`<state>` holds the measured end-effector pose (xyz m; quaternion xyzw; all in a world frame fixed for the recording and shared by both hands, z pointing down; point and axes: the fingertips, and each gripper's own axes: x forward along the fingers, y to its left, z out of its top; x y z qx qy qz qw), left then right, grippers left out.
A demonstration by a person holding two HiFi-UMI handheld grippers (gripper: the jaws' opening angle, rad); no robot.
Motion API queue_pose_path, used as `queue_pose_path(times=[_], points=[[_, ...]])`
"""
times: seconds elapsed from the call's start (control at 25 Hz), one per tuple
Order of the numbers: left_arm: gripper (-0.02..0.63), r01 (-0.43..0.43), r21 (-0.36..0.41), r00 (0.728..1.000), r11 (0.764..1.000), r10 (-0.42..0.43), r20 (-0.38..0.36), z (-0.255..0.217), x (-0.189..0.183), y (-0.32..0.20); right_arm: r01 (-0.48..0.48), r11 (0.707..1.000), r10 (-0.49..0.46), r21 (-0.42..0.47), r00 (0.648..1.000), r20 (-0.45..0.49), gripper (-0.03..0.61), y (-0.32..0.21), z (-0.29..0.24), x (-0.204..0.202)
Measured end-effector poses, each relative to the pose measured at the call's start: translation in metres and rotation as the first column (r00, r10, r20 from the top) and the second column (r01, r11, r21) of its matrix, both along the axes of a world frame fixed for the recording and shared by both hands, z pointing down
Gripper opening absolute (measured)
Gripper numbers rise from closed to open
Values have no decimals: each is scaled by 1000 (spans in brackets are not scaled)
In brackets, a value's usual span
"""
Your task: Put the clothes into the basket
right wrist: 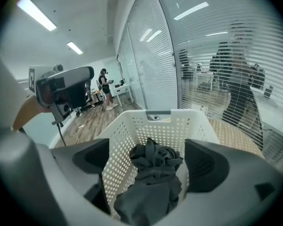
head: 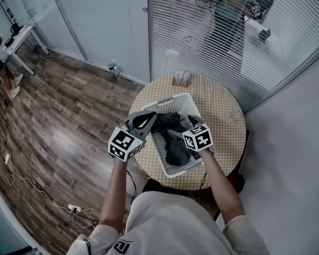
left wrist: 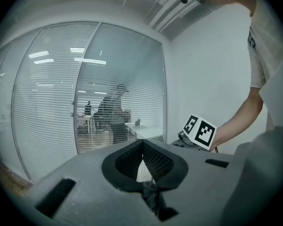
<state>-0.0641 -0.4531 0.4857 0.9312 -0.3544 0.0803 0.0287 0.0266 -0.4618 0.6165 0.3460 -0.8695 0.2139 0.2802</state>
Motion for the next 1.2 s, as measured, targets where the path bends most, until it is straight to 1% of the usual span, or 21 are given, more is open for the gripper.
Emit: queue_pose_path(times=[0.2,0.32,0.48,0.52,0.56,0.6,0.64,0.68,0.76,0.84,0.88,1.04,1.2], points=[[14,5,-4,1000,1000,-5,-3,1,-2,0,0,1000,1,27,1000,-9,468,-7,-3,-1],[14,9,-10,1000,1000,-9,-6,4,-6,0,-19,998,20,53,1000,-5,468,-13,-8,-2],[13,11,-12,1000,1000,-11,-6,7,-9,1,-37,994,35,100,999,21,463,-20,-18,-5],[14,11,-13,1000,1000,-11,-7,7,-9,0,-41,993,38,114,999,29,446,-22,-21,-6],[13,10,-16,1000,1000,-10,-6,7,-9,1,-48,990,43,132,998,35,412,-23,-25,-5],[13,7,-18,1000,1000,-7,-6,7,-8,1,-59,987,54,152,998,38,361,-25,-28,-4],[13,4,-20,1000,1000,-4,-5,8,-7,2,-74,983,67,169,997,44,289,-27,-32,-2],[13,0,-21,1000,1000,-1,-5,8,-6,3,-91,980,82,180,995,55,234,-28,-35,-1],[14,-5,-18,1000,1000,5,-2,9,-4,5,-126,975,110,184,990,93,178,-29,-41,1],[14,-14,-12,1000,1000,14,7,9,-1,7,-153,969,131,195,984,123,89,-31,-48,3],[13,-19,-10,1000,1000,19,12,9,1,7,-157,966,132,204,983,129,55,-31,-52,4],[13,-30,-6,999,1000,30,11,4,9,8,-142,965,110,222,982,151,21,-27,-66,5],[14,-52,2,999,999,52,9,2,21,13,-116,964,68,238,977,200,18,-16,-82,4]])
